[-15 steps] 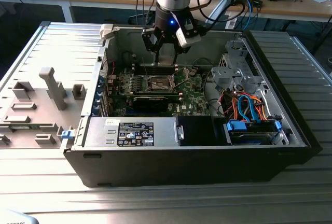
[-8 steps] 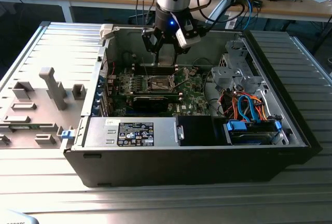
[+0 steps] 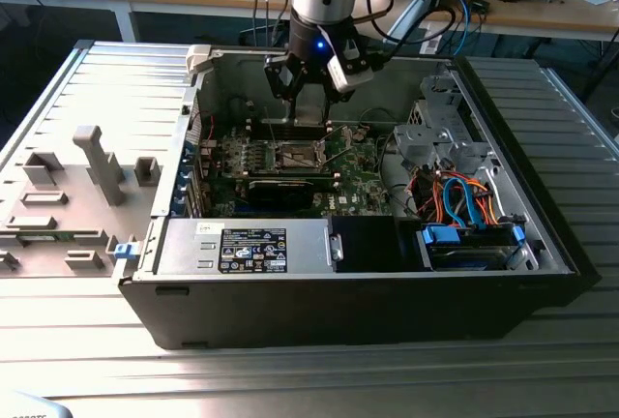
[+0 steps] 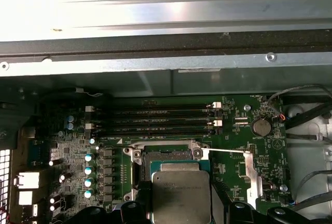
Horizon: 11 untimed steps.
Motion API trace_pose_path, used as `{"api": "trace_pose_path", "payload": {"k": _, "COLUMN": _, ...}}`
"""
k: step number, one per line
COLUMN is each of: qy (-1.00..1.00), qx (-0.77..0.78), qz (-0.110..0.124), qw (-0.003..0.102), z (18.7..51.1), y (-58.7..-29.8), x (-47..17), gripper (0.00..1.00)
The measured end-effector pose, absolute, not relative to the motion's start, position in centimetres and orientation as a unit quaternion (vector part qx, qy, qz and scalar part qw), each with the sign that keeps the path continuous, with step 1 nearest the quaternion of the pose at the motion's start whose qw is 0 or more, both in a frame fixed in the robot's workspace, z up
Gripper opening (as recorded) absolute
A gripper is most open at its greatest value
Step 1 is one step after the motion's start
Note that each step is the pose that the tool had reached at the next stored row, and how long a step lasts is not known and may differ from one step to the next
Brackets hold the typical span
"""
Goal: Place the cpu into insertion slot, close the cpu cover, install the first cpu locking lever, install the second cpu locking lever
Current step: 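Place the cpu into insertion slot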
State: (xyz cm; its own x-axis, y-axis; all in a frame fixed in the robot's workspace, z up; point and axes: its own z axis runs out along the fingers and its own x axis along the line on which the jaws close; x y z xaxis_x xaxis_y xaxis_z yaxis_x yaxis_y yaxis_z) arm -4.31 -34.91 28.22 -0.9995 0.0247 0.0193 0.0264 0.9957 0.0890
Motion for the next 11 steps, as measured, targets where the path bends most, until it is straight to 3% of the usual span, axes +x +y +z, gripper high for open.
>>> {"api": "trace_pose_path", "payload": {"k": 11, "qy": -0.999, "qx": -0.013, "qz": -0.045, "qw": 0.009, "z": 28.05, "y": -34.91, "x": -4.31, "gripper": 0.54}}
